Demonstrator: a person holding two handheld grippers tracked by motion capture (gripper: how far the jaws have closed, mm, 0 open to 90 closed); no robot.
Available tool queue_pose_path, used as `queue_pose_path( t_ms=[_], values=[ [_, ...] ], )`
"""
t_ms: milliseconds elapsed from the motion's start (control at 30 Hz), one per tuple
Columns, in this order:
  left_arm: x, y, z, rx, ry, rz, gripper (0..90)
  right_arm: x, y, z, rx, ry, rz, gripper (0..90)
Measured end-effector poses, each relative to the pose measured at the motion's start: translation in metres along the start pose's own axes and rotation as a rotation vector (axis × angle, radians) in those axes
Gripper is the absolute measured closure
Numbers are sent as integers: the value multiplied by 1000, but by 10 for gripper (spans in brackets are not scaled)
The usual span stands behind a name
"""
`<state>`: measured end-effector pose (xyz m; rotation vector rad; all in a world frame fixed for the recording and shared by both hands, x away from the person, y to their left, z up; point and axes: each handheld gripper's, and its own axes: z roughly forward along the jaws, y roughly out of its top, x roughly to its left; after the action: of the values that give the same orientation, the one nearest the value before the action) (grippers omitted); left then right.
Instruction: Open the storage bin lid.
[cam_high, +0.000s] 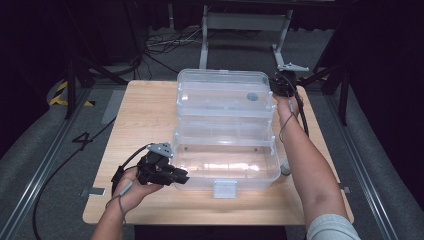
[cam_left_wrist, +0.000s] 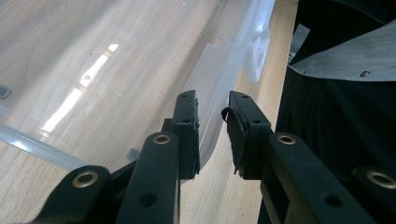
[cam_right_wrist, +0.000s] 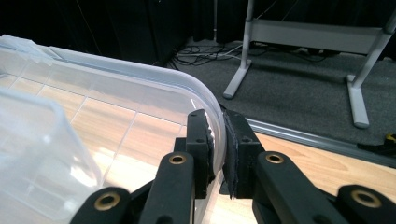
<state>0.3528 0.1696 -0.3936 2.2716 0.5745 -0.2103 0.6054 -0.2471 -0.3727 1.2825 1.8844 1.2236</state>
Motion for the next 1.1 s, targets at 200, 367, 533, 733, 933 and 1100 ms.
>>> queue_pose_path(
  t_ms=[200, 367, 533, 733, 933, 1100],
  values=[
    [0, -1, 0, -5, -3, 0, 741, -1, -5, 6, 22, -4, 0, 821],
    [1, -1, 0, -8, -6, 0, 741, -1, -8, 11, 33, -9, 10, 821],
    [2, -1, 0, -12, -12, -2, 741, -4, -13, 15, 61, -9, 20, 818],
    [3, -1, 1, -8, -21, -4, 740, -8, -15, 12, 46, 21, 46, 761],
    [0, 6, 0, 33, -9, 1, 733, -14, -13, -4, 17, 35, 54, 593],
    [-2, 14, -14, -26, -11, 17, 667, -17, -9, -20, 57, 90, 77, 518]
  ],
)
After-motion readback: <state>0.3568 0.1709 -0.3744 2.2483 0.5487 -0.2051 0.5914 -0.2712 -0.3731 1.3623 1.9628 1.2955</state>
